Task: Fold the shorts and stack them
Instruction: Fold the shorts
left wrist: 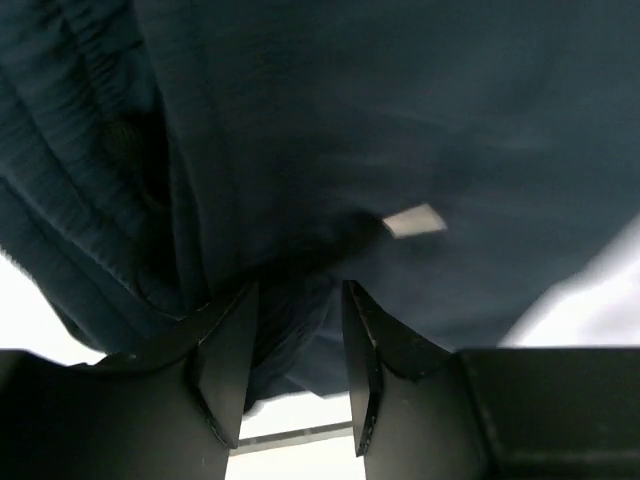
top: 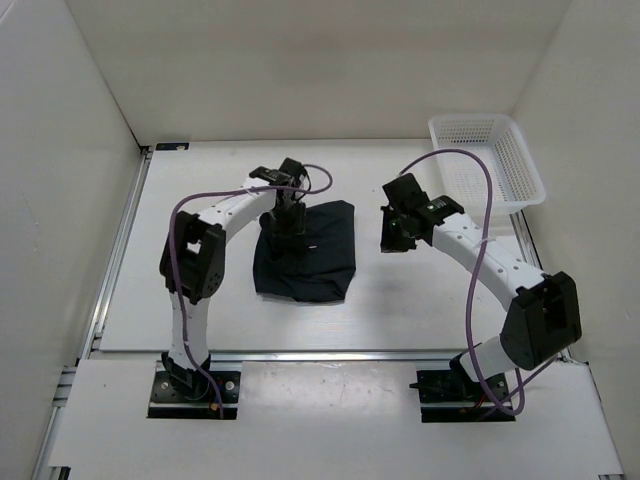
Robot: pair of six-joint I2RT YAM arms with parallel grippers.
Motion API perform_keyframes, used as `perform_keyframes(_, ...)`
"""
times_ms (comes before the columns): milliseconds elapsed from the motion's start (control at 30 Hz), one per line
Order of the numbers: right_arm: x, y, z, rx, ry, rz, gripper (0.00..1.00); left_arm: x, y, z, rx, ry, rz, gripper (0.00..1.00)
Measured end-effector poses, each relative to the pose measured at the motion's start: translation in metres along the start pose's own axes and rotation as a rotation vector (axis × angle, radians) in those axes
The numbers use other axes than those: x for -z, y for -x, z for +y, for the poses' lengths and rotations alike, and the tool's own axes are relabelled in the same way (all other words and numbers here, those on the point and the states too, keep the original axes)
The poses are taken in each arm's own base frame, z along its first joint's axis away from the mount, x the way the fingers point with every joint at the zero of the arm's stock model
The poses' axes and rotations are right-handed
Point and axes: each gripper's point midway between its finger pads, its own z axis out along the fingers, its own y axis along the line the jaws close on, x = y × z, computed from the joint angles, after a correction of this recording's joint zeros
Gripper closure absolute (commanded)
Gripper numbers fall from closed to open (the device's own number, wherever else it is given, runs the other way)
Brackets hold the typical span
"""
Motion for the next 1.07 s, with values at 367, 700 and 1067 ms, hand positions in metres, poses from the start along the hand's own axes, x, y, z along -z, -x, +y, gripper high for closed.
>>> perform_keyframes(367, 0.012, -0.002, -0.024, -0.051, -0.051, -0.018, 0.34, -0.021, -0.006, 0.033, 0.053, 0.049, 0.096, 0.35)
perform_keyframes(700, 0.098, 0.035, -0.076, -0.147, -0.181, -0.296, 0.0, 0.15, 0.05, 0.008, 0.0, -0.102, -0.313, 0.17)
perform_keyframes(1067, 0.18, 0.019, -0.14, -0.211, -0.417, -0.51, 0.0, 0.293, -0.051, 0.081, 0.148, -0.106, -0.771, 0.17)
